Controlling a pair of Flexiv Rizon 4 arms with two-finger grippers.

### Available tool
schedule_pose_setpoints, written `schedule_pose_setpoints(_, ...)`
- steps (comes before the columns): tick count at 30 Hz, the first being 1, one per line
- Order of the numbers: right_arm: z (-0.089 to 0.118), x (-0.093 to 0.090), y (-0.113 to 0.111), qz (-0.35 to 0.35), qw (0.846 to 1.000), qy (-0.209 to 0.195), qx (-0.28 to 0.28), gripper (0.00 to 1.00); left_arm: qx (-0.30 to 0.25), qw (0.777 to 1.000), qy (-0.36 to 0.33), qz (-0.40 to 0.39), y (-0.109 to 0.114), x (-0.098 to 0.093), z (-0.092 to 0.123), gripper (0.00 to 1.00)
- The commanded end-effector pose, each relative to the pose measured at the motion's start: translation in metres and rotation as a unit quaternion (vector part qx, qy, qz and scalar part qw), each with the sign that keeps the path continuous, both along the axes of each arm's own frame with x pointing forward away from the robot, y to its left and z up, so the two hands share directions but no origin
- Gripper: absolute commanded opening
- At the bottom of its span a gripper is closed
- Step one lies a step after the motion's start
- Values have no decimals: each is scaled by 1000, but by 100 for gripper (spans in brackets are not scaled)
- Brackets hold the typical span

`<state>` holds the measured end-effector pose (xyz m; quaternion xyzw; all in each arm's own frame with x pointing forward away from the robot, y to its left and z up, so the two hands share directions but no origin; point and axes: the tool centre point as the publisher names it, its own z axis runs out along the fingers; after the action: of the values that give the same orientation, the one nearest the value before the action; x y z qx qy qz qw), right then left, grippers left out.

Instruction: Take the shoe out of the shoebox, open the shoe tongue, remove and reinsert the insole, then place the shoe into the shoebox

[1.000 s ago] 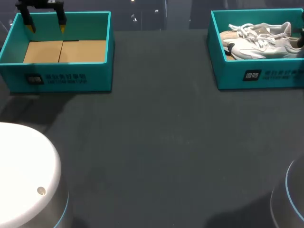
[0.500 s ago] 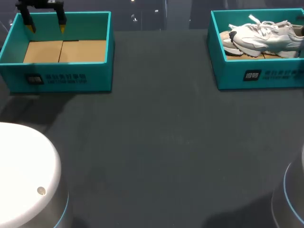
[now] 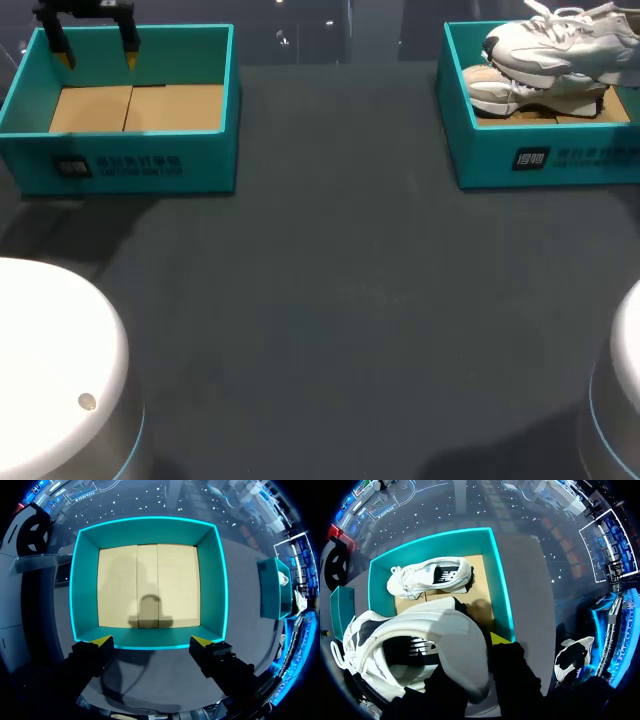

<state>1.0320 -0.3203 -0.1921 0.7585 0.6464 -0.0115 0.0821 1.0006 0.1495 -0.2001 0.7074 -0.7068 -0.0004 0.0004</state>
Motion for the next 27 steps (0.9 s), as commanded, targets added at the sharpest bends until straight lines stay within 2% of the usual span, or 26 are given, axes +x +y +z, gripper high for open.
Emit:
schedule_pose_setpoints(1, 27, -15, 6, -5, 1000, -7, -12, 0, 0, 1000, 0, 0, 0, 0, 0, 100)
schedule_pose_setpoints(7, 49, -44, 10, -31, 998, -31, -34, 0, 0, 1000, 0, 0, 0, 0, 0, 100)
schedule_pose_setpoints(14, 57, -96, 19, -50, 996, -57, -56, 0, 0, 1000, 0, 0, 0, 0, 0, 100)
schedule_pose_setpoints(21, 57, -149, 47, -57, 993, -61, -82, 0, 0, 1000, 0, 0, 0, 0, 0, 100)
schedule_pose_setpoints(27, 47, -177, 83, -66, 992, -46, -98, 0, 0, 1000, 0, 0, 0, 0, 0, 100)
